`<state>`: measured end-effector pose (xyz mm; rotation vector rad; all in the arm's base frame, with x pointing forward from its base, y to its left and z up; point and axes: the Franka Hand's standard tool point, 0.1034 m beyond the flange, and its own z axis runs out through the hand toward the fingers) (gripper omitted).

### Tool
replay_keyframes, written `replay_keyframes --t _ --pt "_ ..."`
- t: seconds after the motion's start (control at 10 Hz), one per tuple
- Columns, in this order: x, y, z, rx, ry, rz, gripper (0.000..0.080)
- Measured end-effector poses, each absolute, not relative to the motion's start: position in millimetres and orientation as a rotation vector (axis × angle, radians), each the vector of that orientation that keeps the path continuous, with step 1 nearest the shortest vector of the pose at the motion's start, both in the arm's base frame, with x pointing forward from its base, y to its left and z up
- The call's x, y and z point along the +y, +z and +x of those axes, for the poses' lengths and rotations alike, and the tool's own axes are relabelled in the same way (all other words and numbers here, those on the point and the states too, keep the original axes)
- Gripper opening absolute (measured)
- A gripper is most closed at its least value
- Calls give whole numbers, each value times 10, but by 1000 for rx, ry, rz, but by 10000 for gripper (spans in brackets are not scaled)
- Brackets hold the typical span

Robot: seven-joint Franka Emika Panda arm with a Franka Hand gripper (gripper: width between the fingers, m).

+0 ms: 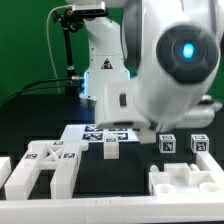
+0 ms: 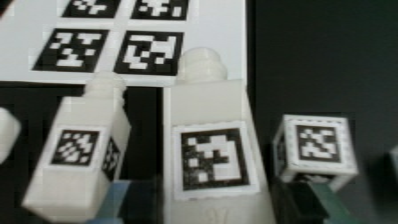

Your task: Assemble chair

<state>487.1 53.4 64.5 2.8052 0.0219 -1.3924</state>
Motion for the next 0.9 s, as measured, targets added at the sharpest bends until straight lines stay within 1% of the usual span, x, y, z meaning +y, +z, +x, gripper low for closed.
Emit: replay_keyframes --t 0.1,0.2,0.3,0.4,0.6,0.7,0.8,0.9 --pt "548 858 4998 35 -1344 2835 286" --pt "574 1022 5003 38 -1359 2826 286" --pt "614 1034 5026 43 -1333 2835 286" --pt "628 973 5151 49 -1178 2911 287" --pt "641 1014 5183 47 -990 2983 287" --pt "724 1069 5325 69 -892 3013 287" --pt "764 1233 5470 110 -844 3038 287" --pt "786 1414 5721 169 -743 3076 287"
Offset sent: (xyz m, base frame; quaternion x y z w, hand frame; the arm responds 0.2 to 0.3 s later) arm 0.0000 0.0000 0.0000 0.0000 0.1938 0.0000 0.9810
